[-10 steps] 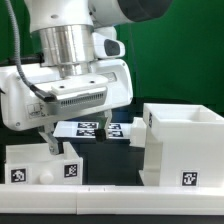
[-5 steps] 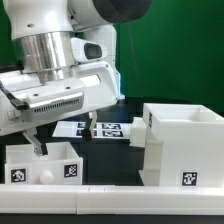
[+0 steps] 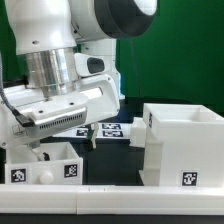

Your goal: Assemble drawer

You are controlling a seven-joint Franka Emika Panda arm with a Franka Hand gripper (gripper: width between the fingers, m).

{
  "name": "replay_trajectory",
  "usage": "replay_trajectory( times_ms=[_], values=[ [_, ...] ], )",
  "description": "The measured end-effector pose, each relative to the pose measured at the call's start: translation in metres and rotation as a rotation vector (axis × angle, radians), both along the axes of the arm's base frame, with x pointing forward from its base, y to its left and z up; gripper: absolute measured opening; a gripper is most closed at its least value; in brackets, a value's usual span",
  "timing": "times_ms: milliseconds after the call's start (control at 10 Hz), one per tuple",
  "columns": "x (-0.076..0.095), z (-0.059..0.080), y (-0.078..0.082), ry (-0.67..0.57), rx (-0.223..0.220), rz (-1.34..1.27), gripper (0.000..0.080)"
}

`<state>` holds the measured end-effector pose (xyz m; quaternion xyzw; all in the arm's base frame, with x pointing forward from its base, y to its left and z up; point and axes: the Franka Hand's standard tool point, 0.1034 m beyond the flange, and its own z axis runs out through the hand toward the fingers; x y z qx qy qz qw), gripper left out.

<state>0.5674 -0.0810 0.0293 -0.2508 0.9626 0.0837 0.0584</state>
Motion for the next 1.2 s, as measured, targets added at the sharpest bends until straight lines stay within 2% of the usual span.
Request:
replay_trajectory(
  times_ms=[100, 200, 400, 500, 600, 900, 1200],
  values=[
    [0.000, -0.001, 0.000, 0.001, 0.000, 0.000, 0.0499],
    [0.000, -0.001, 0.000, 0.001, 0.000, 0.000, 0.0499],
    [-0.001, -0.002, 0.000, 0.003, -0.001, 0.000, 0.0226],
    [-0.001, -0.002, 0.000, 0.003, -0.001, 0.000, 0.0226],
    [0.000, -0.001, -0.001, 0.000, -0.003, 0.001, 0.0058],
    [0.001, 0.001, -0.004, 0.000, -0.005, -0.028, 0.0051],
    [0.000, 0.006, -0.017, -0.007, -0.005, -0.040, 0.0048]
  ],
)
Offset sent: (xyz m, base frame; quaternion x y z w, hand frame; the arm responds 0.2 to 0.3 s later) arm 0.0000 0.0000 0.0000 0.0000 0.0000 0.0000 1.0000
